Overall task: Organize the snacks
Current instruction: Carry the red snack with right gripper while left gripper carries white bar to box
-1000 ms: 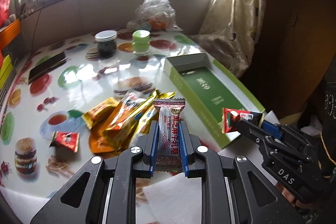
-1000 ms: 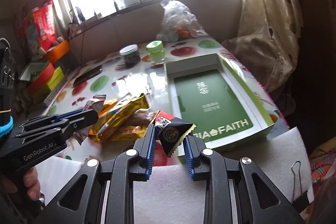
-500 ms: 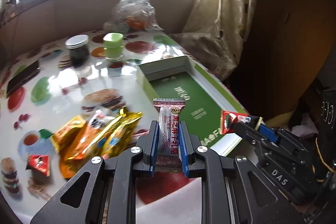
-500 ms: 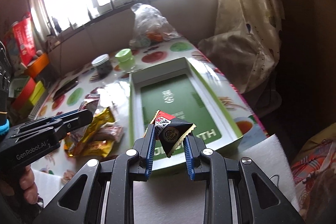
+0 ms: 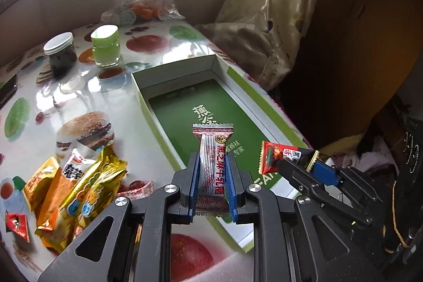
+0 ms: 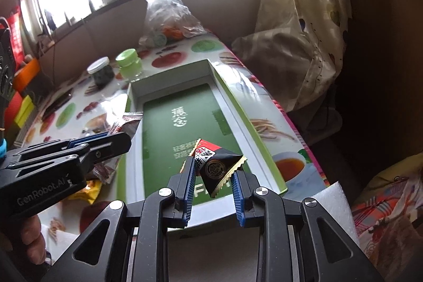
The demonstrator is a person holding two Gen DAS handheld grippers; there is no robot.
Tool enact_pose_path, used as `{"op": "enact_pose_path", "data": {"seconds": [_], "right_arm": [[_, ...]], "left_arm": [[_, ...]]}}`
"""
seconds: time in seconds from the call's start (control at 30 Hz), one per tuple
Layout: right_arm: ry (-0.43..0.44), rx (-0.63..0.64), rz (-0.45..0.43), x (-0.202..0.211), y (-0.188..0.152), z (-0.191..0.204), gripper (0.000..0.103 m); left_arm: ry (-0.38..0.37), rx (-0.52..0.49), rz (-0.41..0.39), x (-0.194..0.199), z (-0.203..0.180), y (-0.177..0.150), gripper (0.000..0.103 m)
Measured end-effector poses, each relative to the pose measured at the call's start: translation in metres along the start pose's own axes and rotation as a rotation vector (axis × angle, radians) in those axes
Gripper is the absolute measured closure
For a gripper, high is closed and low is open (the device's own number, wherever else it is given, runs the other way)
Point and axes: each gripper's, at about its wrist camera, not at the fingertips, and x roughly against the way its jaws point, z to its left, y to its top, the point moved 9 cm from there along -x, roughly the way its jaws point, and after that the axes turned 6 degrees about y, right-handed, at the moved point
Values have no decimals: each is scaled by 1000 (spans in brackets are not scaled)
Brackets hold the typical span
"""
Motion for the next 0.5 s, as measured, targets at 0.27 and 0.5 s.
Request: {"op": "enact_pose_path", "data": {"seconds": [0.27, 0.5], "right_arm": [[-22, 5, 36, -12, -1, -13, 78], [-25, -1, 51, -20, -3, -20, 78]], "left_arm": [[4, -17, 46, -23, -8, -4, 83], [8, -23, 61, -32, -10, -2, 83]]}}
